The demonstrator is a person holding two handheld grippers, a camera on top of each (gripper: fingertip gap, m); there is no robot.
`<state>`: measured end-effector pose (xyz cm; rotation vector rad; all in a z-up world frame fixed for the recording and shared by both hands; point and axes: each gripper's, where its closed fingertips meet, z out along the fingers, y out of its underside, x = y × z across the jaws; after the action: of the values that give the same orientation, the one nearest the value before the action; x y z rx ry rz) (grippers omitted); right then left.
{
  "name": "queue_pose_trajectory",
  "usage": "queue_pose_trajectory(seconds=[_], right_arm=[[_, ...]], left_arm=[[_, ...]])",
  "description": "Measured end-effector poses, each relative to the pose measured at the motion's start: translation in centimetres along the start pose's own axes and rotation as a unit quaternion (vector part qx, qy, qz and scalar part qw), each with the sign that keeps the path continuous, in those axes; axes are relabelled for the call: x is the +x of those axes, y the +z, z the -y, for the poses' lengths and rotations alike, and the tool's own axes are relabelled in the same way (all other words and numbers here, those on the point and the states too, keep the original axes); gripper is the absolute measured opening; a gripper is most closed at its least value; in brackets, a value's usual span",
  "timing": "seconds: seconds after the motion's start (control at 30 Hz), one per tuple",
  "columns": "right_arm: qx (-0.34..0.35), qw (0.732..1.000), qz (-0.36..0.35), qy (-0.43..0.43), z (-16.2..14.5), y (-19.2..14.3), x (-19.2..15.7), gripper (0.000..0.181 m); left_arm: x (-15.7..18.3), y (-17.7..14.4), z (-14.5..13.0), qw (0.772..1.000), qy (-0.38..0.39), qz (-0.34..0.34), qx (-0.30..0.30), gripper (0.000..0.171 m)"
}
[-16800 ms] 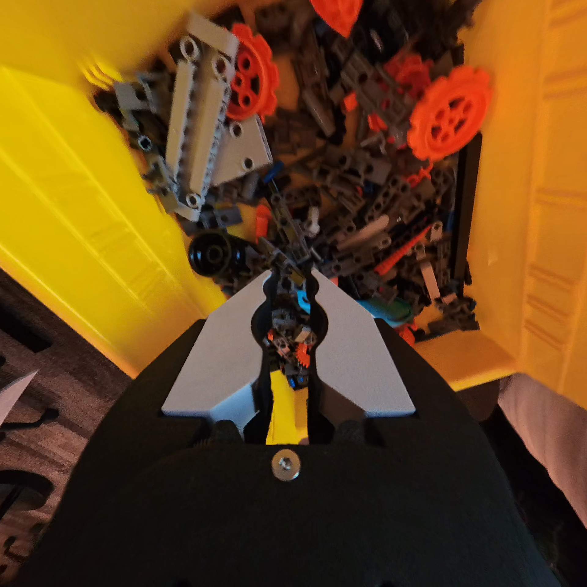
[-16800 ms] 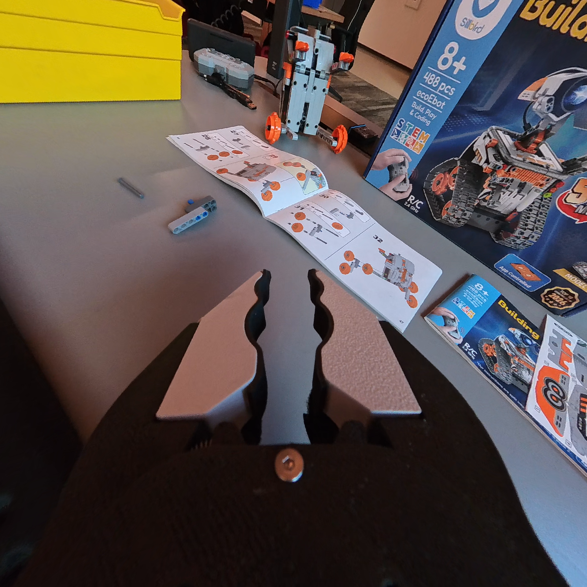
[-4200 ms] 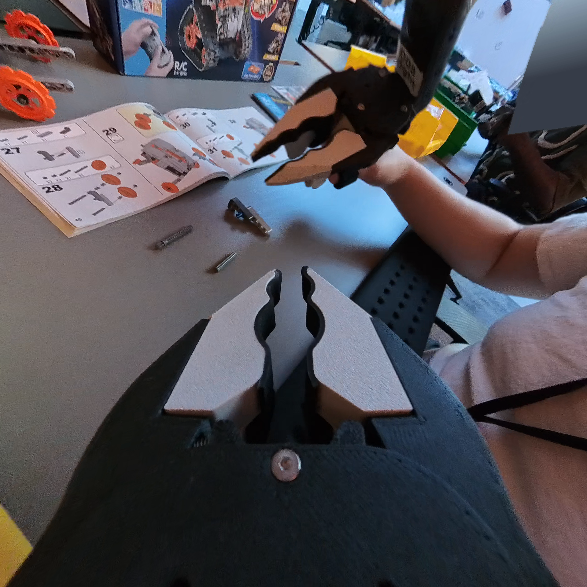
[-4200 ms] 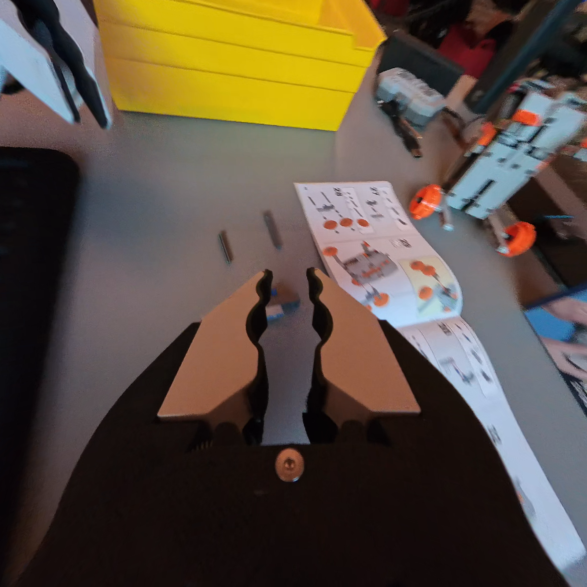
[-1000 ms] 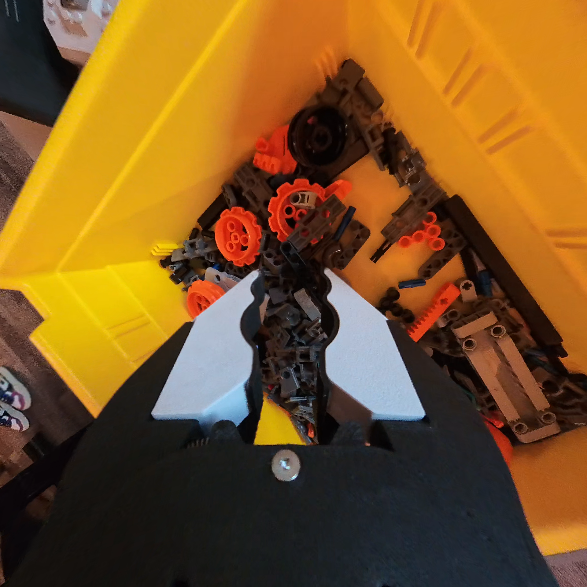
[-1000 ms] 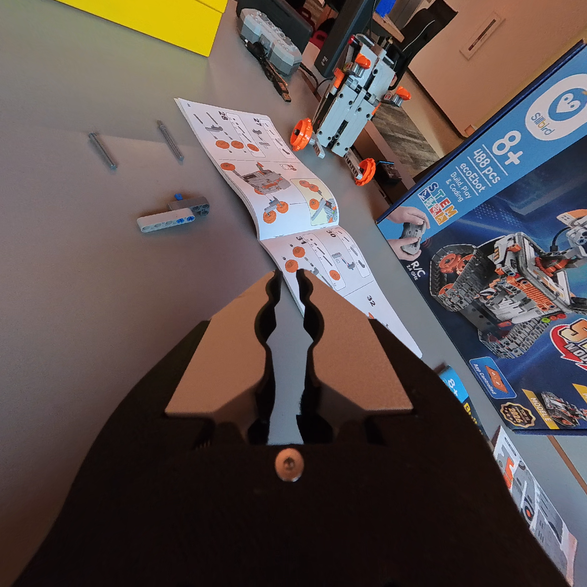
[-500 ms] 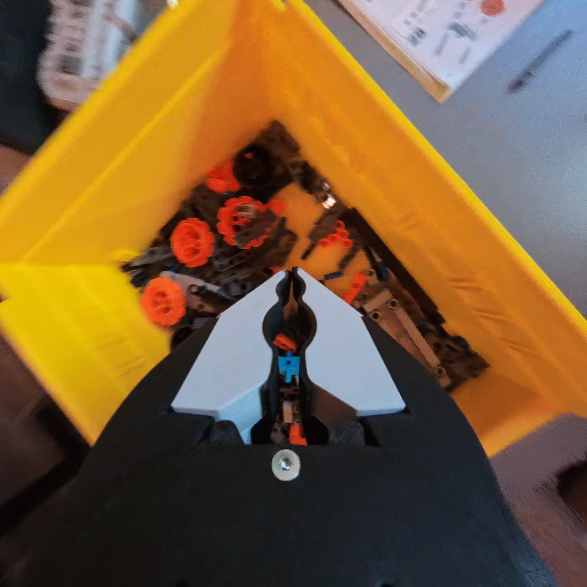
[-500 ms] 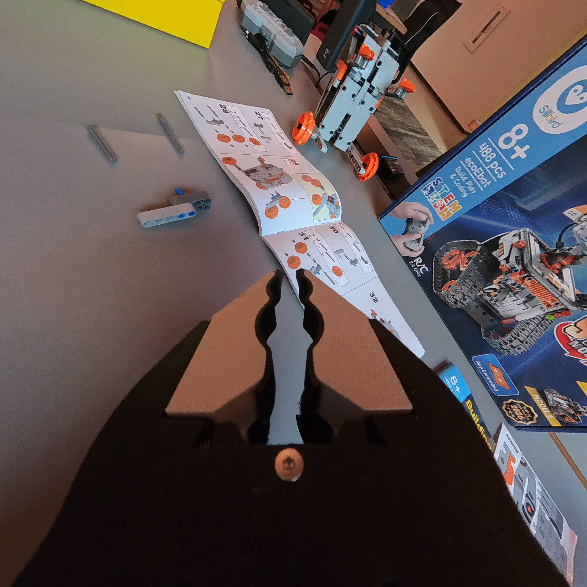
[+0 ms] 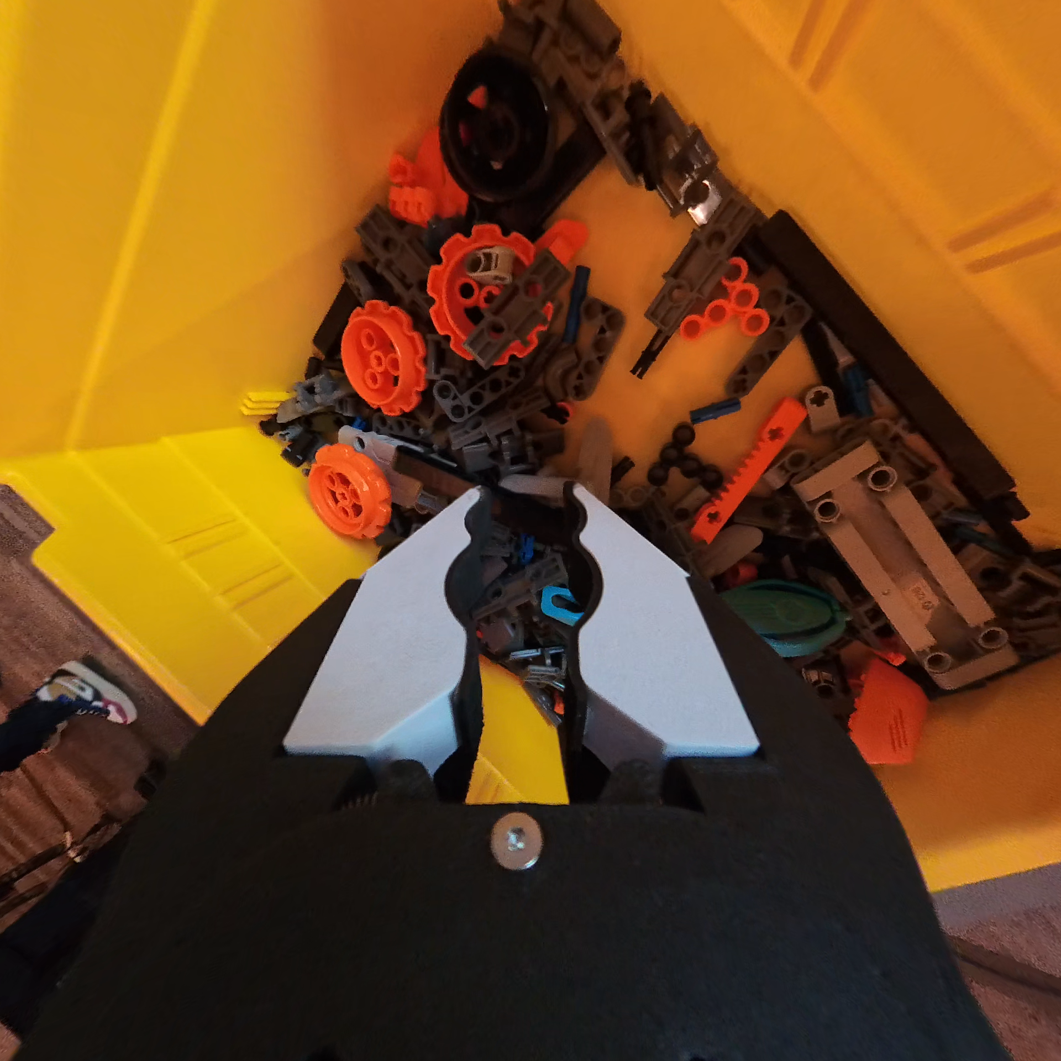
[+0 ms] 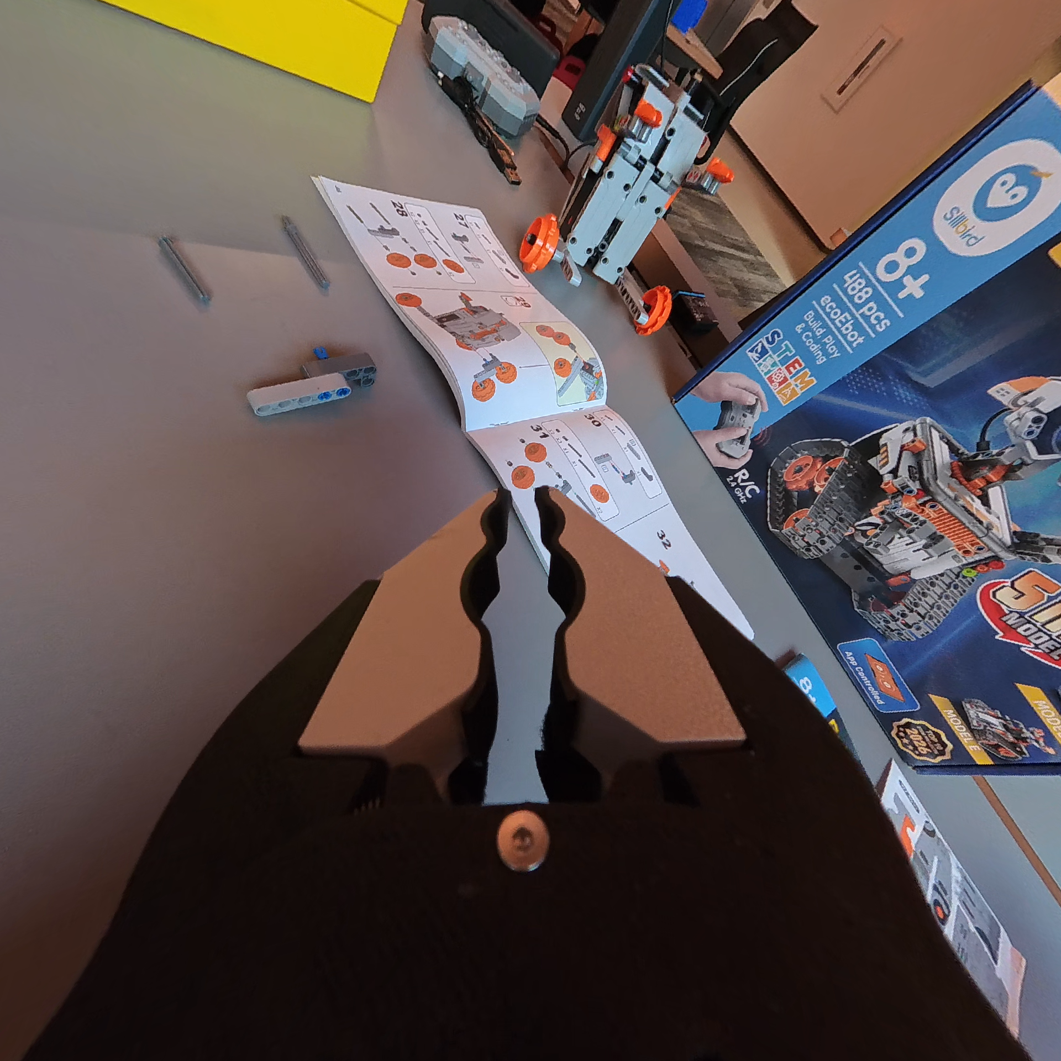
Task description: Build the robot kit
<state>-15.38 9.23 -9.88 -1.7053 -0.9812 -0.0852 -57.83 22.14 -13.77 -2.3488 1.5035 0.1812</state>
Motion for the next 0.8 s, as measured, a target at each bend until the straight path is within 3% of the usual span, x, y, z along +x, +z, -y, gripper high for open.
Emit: queue_pose_trajectory(seconds=[0.17, 0.3, 0.37, 0.5, 0.8], right_arm=[[0.002, 1.000, -0.001, -0.005, 0.1, -0.2, -0.1, 0.009], [0.005, 1.000, 0.001, -0.007, 0.3, -0.2, -0.3, 0.008], [0.004, 1.000, 0.006, -0.002, 0.2, -0.1, -0.5, 0.008], [-0.002, 1.000, 0.008, -0.009, 0.0, -0.1, -0.6, 0.009], [0.001, 1.000, 0.002, -0.003, 0.1, -0.3, -0.3, 0.009]], left_arm=[[2.4, 0.1, 0.6, 0.998, 0.022, -0.057, 0.014, 0.023], [2.1, 1.2, 0.6, 0.997, 0.066, -0.030, -0.006, 0.021], [1.6, 0.9, 1.1, 0.998, 0.067, -0.018, 0.009, 0.011], [3.8, 0.0, 1.4, 0.990, 0.068, -0.115, 0.040, 0.000], [3.7, 0.1, 0.7, 0.983, 0.157, -0.098, 0.013, 0.006]])
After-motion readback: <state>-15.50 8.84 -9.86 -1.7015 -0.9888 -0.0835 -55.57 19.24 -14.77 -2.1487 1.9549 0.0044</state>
